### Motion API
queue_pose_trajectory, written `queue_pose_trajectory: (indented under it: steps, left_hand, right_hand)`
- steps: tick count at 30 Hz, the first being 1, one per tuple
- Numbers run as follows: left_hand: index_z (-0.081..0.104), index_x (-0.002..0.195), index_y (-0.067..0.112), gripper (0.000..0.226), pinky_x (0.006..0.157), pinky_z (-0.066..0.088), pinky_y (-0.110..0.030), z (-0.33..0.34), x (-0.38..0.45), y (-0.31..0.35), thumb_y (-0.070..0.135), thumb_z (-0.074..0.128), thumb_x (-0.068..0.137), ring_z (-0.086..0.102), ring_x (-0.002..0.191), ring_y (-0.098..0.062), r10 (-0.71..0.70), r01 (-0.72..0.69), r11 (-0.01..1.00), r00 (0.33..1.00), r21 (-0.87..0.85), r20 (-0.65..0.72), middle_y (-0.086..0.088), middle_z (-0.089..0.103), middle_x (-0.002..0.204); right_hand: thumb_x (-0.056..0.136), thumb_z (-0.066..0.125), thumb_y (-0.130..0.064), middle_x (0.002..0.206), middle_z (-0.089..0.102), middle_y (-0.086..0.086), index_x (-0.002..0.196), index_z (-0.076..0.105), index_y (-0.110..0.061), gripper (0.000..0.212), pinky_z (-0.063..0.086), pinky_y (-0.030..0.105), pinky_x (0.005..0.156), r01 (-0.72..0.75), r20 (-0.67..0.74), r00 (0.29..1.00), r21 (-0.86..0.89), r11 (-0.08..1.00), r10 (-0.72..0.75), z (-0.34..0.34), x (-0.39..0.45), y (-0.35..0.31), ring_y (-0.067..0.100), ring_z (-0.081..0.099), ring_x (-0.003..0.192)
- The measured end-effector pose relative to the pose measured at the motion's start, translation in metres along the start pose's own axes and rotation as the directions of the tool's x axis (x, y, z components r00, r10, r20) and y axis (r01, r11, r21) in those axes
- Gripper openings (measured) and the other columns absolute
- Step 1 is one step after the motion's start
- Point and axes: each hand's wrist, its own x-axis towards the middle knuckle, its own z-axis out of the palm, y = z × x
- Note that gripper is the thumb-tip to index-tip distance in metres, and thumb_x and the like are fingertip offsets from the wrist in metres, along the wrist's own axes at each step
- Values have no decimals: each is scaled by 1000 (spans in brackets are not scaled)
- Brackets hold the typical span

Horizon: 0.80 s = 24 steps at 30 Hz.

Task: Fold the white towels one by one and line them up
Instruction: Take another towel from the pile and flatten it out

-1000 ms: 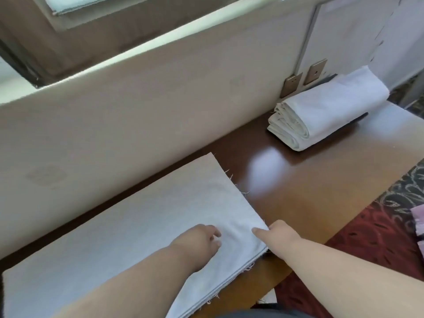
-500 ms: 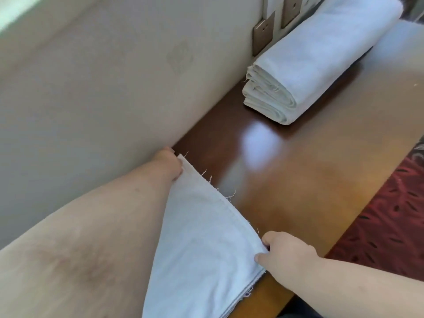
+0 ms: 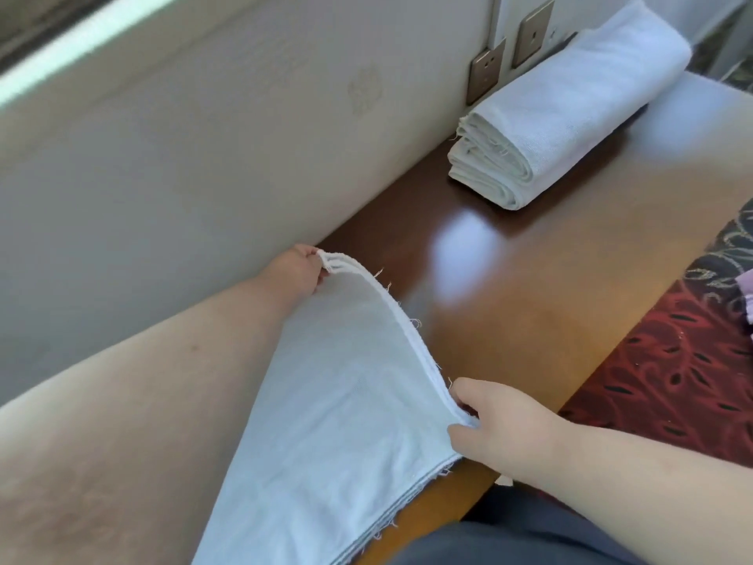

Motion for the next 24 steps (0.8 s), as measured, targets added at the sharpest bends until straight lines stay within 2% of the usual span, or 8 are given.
queue_pose_trajectory:
  steps: [2, 4, 7, 10, 13, 15, 18, 24]
  left_hand:
    - [62, 78, 17, 32, 86, 54, -37, -11, -15, -2, 44, 54, 92, 65, 81, -26, 15, -15, 1000, 999, 10, -37, -5, 66, 78]
    - [55, 76, 18, 44, 83, 54, -34, -25, -35, -6, 61, 62, 80, 65, 77, -23, 2, 1, 1000, 993, 30, -117, -4, 66, 77]
    - [53, 77, 15, 26, 75, 58, -37, -47, -61, -9, 35, 68, 85, 65, 71, -25, -61, 25, 965, 990, -262, -128, -12, 65, 83]
    - [54, 78, 14, 14, 84, 58, -45, -86, -87, -20, 22, 56, 89, 63, 81, -28, -128, 83, 925, 987, -371, -100, -11, 62, 90]
    - [47, 73, 18, 16, 63, 60, -35, -126, -112, -38, 22, 49, 88, 59, 67, -23, -194, 128, 893, 974, -432, -113, -6, 57, 83]
    - [45, 74, 16, 13, 47, 47, -22, -149, -130, -56, 16, 47, 87, 51, 51, -18, -238, 145, 861, 962, -488, -134, -2, 49, 70]
    - [41, 77, 14, 12, 51, 37, -20, -180, -156, -88, 6, 38, 86, 44, 54, -18, -291, 145, 810, 940, -568, -176, -2, 41, 66]
    - [39, 75, 17, 21, 50, 29, -22, -243, -204, -154, 4, 40, 91, 35, 55, -18, -335, 149, 834, 902, -532, -272, -2, 35, 67]
  right_hand:
    - [73, 51, -37, 70, 46, -8, 75, 42, -28, 13, 34, 21, 52, 132, -39, 990, -73, 989, -136, 9, -18, -22, 6, 41, 60]
    - [74, 53, -30, 70, 47, -9, 74, 39, -31, 14, 36, 19, 56, 231, -32, 971, -121, 965, -237, 18, -38, -47, 3, 45, 66]
    - [76, 57, -19, 79, 54, -24, 76, 40, -31, 21, 38, 12, 57, 310, 35, 951, -179, 934, -309, 32, -63, -75, -5, 49, 72]
    - [77, 58, -20, 86, 46, -43, 79, 40, -34, 23, 37, 9, 61, 368, 84, 930, -229, 901, -358, 48, -84, -97, -11, 48, 75]
    - [75, 59, -26, 88, 49, -35, 81, 40, -37, 22, 37, 15, 60, 414, 105, 910, -236, 879, -400, 60, -97, -121, -1, 47, 73]
    - [74, 59, -29, 86, 53, -28, 84, 42, -38, 22, 38, 19, 58, 446, 144, 895, -245, 861, -423, 71, -102, -141, 5, 47, 71]
    - [72, 57, -30, 82, 56, -22, 83, 43, -42, 21, 40, 21, 56, 514, 203, 856, -234, 825, -476, 92, -109, -171, 7, 49, 68]
    - [73, 56, -34, 82, 58, -18, 86, 45, -39, 17, 39, 21, 52, 607, 311, 787, -239, 758, -532, 140, -117, -234, 7, 49, 63]
